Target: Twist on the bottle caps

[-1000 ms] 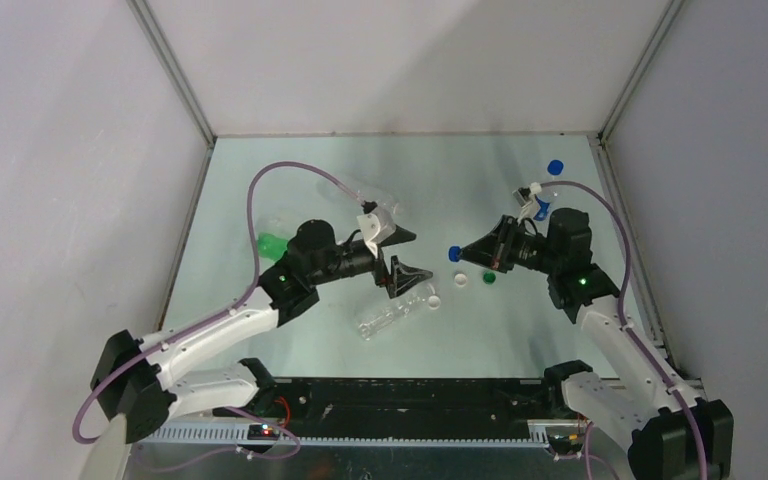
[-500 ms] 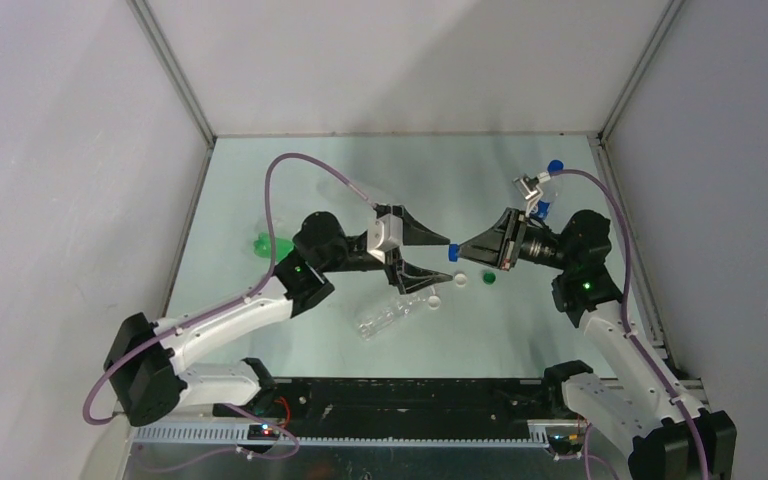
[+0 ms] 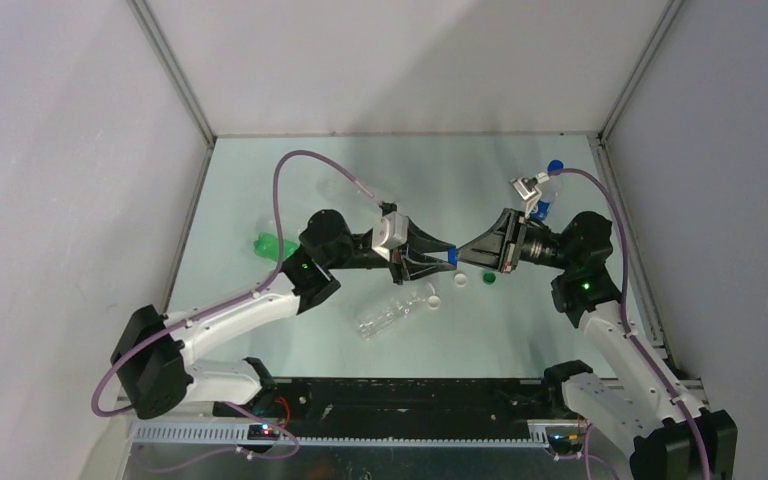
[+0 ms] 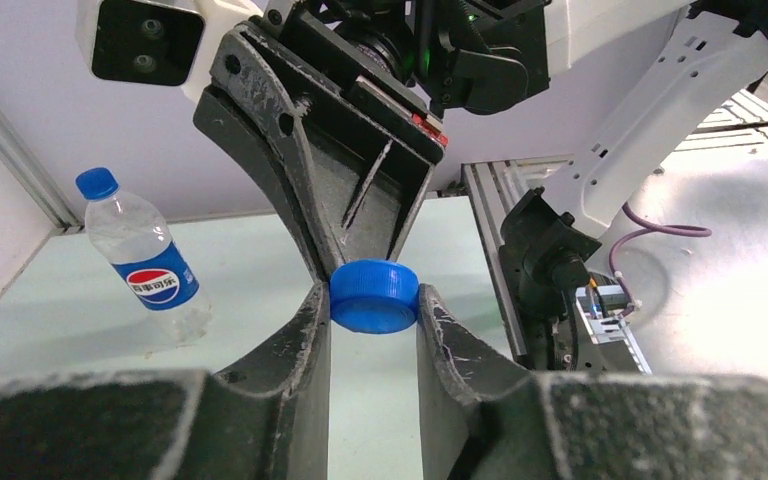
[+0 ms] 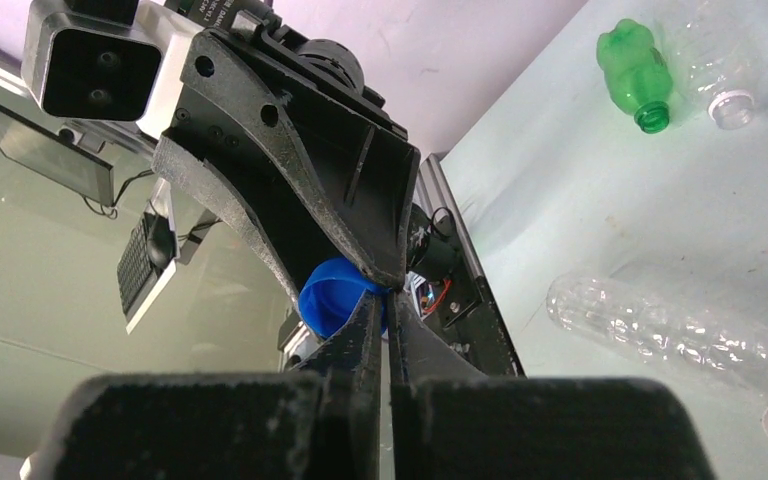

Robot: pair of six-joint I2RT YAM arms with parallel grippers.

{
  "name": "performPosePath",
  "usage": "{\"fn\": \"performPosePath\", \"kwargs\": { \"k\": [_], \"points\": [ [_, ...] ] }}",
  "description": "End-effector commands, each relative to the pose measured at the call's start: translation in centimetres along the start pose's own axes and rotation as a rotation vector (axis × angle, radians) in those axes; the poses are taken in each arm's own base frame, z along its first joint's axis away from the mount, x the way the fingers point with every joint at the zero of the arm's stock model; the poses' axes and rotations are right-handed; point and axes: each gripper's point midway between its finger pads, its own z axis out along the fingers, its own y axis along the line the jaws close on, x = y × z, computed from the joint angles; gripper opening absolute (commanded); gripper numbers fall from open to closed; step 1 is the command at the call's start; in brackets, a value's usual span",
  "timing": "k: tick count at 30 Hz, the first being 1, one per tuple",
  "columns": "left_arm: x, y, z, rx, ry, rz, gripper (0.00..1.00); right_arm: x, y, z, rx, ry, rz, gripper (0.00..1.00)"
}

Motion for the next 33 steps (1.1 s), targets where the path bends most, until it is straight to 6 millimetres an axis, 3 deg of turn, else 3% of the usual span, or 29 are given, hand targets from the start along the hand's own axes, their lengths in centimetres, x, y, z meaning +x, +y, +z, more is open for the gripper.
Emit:
{"fn": "performPosePath", "kwargs": {
  "k": [1, 5, 6, 8, 10, 11, 12, 13, 14, 15, 16, 17, 18, 19, 20, 21, 23, 26, 27, 28, 29, 30, 33],
  "points": [
    [-2.9, -0.1, 0.6, 0.015, -0.069, 0.028, 0.14, 0.0, 0.4, -0.1, -0.01, 0.003, -0.043, 0.06],
    [-2.1, 0.8, 0.2, -0.057, -0.027, -0.034, 0.02, -0.2, -1.9, -1.2, 0.095, -0.031, -0.025, 0.44],
    [-2.0, 1.4, 0.1, -0.094, -0.016, -0.043, 0.01, -0.4, -2.4, -1.5, 0.126, -0.051, -0.026, 0.6],
    [-1.1, 2.3, -0.2, -0.16, 0.035, -0.085, 0.0, 0.0, -4.3, -2.7, 0.229, -0.072, 0.03, 0.77],
    [1.3, 3.2, -0.8, -0.235, 0.145, -0.17, 0.0, 0.0, -6.3, -4.1, 0.34, -0.095, 0.03, 0.88],
    [1.2, 4.0, -0.9, -0.285, 0.16, -0.187, 0.0, -0.2, -7.0, -4.8, 0.38, -0.109, 0.038, 0.9],
    [3.2, 4.2, -1.3, -0.317, 0.234, -0.244, 0.0, 0.2, -7.6, -5.5, 0.431, -0.104, 0.059, 0.94],
    [3.2, 5.1, -1.5, -0.37, 0.25, -0.265, 0.0, -0.1, -8.4, -6.3, 0.481, -0.127, 0.07, 0.98],
    [5.6, 5.0, -2.0, -0.396, 0.34, -0.322, 0.0, 0.5, -8.9, -6.8, 0.526, -0.116, 0.091, 0.99],
    [5.6, 5.8, -2.1, -0.445, 0.366, -0.335, 0.0, -0.4, -9.9, -8.0, 0.608, -0.164, 0.095, 0.99],
    [8.2, 5.3, -2.6, -0.457, 0.467, -0.386, 0.0, 0.3, -10.6, -8.8, 0.661, -0.15, 0.115, 0.99],
    [7.9, 5.9, -2.4, -0.485, 0.486, -0.382, 0.01, 0.0, -11.3, -9.7, 0.73, -0.172, 0.104, 0.99],
    [10.3, 5.3, -2.8, -0.493, 0.582, -0.422, 0.01, 0.6, -11.7, -10.3, 0.772, -0.159, 0.106, 0.99],
    [10.1, 5.8, -2.5, -0.522, 0.598, -0.418, 0.01, 0.4, -12.1, -11.1, 0.831, -0.176, 0.09, 0.99],
    [12.3, 5.2, -2.6, -0.52, 0.68, -0.45, 0.02, 0.8, -12.4, -11.6, 0.867, -0.165, 0.089, 0.99],
    [12.3, 5.5, -2.3, -0.541, 0.689, -0.454, 0.03, 0.4, -12.5, -12.4, 0.922, -0.183, 0.069, 0.99],
    [15.3, 4.7, -1.8, -0.54, 0.789, -0.502, 0.03, 0.9, -12.7, -14.1, 1.032, -0.182, 0.069, 0.99],
    [16.8, 4.3, -0.3, -0.533, 0.829, -0.524, 0.04, 0.6, -12.8, -16.8, 1.196, -0.228, 0.063, 0.99],
    [18.2, 3.7, 0.1, -0.52, 0.871, -0.533, 0.04, 0.8, -12.5, -17.2, 1.22, -0.23, 0.078, 0.99],
    [18.0, 3.8, 0.9, -0.514, 0.867, -0.525, 0.04, 0.7, -12.3, -17.3, 1.232, -0.236, 0.068, 0.99],
    [19.4, 3.1, 1.2, -0.499, 0.909, -0.532, 0.04, 0.9, -12.2, -17.4, 1.234, -0.23, 0.073, 0.99],
    [19.2, 3.3, 1.9, -0.497, 0.906, -0.524, 0.04, 0.9, -11.9, -17.3, 1.234, -0.233, 0.069, 0.99],
    [21.6, 2.5, 2.8, -0.482, 0.969, -0.536, 0.04, 1.3, -11.7, -17.7, 1.263, -0.238, 0.08, 0.99]
  ]
}}
